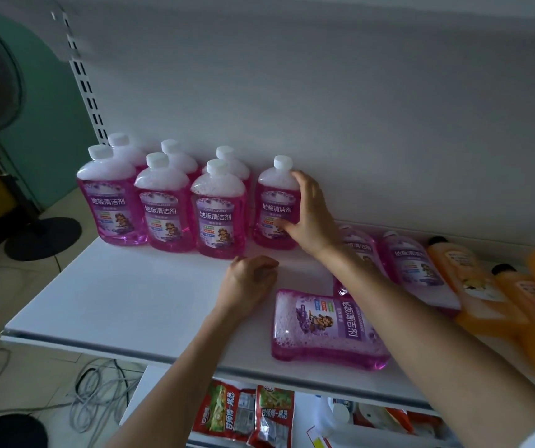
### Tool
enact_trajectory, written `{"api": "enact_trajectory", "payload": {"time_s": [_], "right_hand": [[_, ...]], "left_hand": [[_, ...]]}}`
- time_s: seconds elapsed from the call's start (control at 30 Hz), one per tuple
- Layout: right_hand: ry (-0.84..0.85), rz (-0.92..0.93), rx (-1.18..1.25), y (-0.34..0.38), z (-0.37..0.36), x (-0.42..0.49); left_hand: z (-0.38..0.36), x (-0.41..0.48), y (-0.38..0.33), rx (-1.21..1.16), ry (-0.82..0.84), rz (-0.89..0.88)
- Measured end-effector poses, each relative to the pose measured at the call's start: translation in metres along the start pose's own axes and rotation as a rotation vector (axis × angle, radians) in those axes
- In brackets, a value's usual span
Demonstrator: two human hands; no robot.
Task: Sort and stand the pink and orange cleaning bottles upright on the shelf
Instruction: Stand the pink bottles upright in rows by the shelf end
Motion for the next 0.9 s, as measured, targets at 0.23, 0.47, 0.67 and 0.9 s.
{"api": "enact_trajectory", "payload": {"time_s": [0.23, 0.47, 0.67, 0.9], "right_hand": [[-0.057, -0.073, -0.111, 0.003, -0.005, 0.002], [-0.036, -0.175, -0.201, 0.005, -0.004, 0.002], [0.105, -0.199, -0.226, 0.008, 0.018, -0.016], [0.096, -0.273, -0.208, 0.008, 0.049, -0.040]], "left_hand": [[0.001, 0.001, 0.001, 0.006, 0.014, -0.023], [0.002, -0.005, -0.008, -0.132, 0.287, 0.012], [0.009, -0.013, -0.025, -0.047, 0.464, -0.194], [0.014, -0.018, -0.026, -0.224, 0.507, -0.145]]}}
Point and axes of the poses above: each hand's wrist, its own x-axis towards the middle knuckle, its own z-axis out of the back of the hand, y = z × x, the point moved 4 cm from there along x, towards the middle knuckle, and after that the axes turned 15 degrees about x, right-handed, at the moved point
